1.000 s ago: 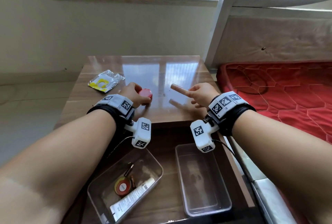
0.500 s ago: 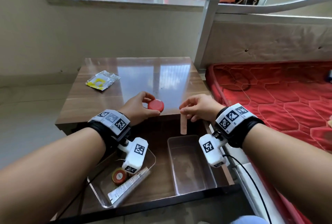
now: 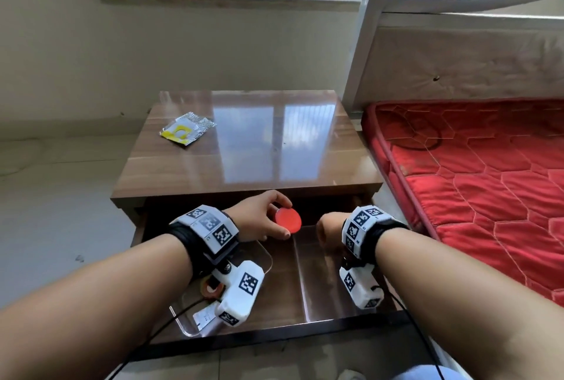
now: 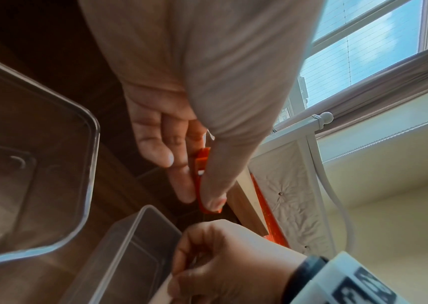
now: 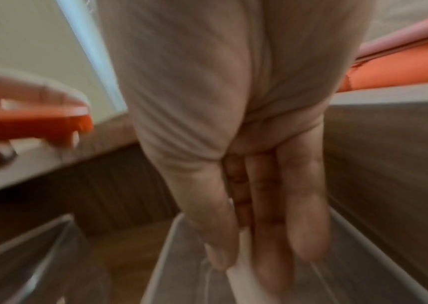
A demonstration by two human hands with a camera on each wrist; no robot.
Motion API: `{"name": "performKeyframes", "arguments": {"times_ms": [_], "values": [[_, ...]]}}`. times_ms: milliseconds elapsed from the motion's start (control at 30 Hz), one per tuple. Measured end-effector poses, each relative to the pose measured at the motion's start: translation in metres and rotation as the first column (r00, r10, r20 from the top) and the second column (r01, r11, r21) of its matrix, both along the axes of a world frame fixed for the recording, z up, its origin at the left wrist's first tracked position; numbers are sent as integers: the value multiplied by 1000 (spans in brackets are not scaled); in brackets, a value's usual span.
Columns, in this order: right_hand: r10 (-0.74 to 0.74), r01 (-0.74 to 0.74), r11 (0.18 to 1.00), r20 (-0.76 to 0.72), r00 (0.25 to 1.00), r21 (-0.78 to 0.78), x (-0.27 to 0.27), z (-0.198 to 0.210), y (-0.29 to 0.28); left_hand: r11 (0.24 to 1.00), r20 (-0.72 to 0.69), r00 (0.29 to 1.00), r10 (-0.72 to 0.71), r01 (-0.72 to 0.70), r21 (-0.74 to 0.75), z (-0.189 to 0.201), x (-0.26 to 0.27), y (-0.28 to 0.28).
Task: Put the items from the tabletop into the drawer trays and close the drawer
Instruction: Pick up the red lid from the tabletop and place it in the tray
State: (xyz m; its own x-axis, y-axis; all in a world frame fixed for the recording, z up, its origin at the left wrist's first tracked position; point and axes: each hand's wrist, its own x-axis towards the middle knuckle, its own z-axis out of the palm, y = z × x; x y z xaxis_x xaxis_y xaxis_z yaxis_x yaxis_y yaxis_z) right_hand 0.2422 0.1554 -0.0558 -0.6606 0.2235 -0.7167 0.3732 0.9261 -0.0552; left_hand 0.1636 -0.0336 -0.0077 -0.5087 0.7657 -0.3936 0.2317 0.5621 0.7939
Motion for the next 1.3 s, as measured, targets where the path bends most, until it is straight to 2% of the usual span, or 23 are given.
{"name": "performKeyframes", "arguments": {"times_ms": [33, 100, 200, 267, 367, 433, 500, 567, 633, 667, 733, 767, 967, 1100, 1167, 1200, 1300], "values": [[60, -62, 997, 50, 997, 53, -4, -12, 4, 1000, 10, 1000, -12, 12, -4, -1, 0, 0], [128, -134, 988, 85, 988, 82, -20, -72, 30, 1000, 23, 999, -22, 23, -8, -2, -2, -1], [185, -202, 975, 165, 969, 93, -21, -93, 38, 999, 11, 999, -37, 37, -7, -5, -4, -1], [165, -178, 982, 164, 973, 70, -11, -71, 26, 999, -9, 999, -50, 49, -6, -9, -6, -2], [60, -62, 998, 59, 996, 33, 10, -2, -10, 998, -8, 998, -57, 57, 1, -13, -7, -4], [-29, 29, 999, -5, 1000, -39, 13, 11, -11, 998, -1, 998, -56, 56, 6, -14, -7, -4], [-87, 82, 981, -17, 996, -178, 10, 21, -5, 998, 5, 998, -55, 55, 9, -15, -5, -4], [-224, 192, 893, -33, 974, -407, 8, 28, 0, 999, 12, 999, -48, 48, 11, -15, -4, -4], [-397, 316, 708, 14, 918, -631, 3, 37, 2, 999, 26, 999, -37, 37, 19, -14, -2, -3], [-461, 351, 589, 54, 886, -728, 3, 46, -1, 999, 39, 999, -34, 33, 27, -13, -1, -2], [-513, 358, 450, 91, 853, -818, 1, 52, 3, 998, 66, 997, -35, 32, 46, -12, 1, -1], [-515, 350, 441, 86, 853, -826, 0, 52, 3, 998, 79, 996, -35, 31, 57, -12, 2, 0], [-491, 330, 517, 43, 870, -790, 3, 46, 2, 996, 127, 991, -46, 35, 84, -11, 8, 1], [-482, 329, 557, 26, 876, -763, 3, 48, 5, 999, 33, 999, -8, 6, 54, -12, 7, -1], [-463, 319, 645, -22, 886, -695, 1, 43, 7, 998, -46, 998, 43, -41, 37, -11, 2, -4], [-429, 303, 717, -56, 901, -628, 2, 41, 7, 996, -64, 995, 74, -71, 48, -9, -1, -5], [-256, 203, 903, -95, 962, -378, -1, 34, 5, 979, -78, 983, 169, -158, 128, -2, -17, -8]]}}
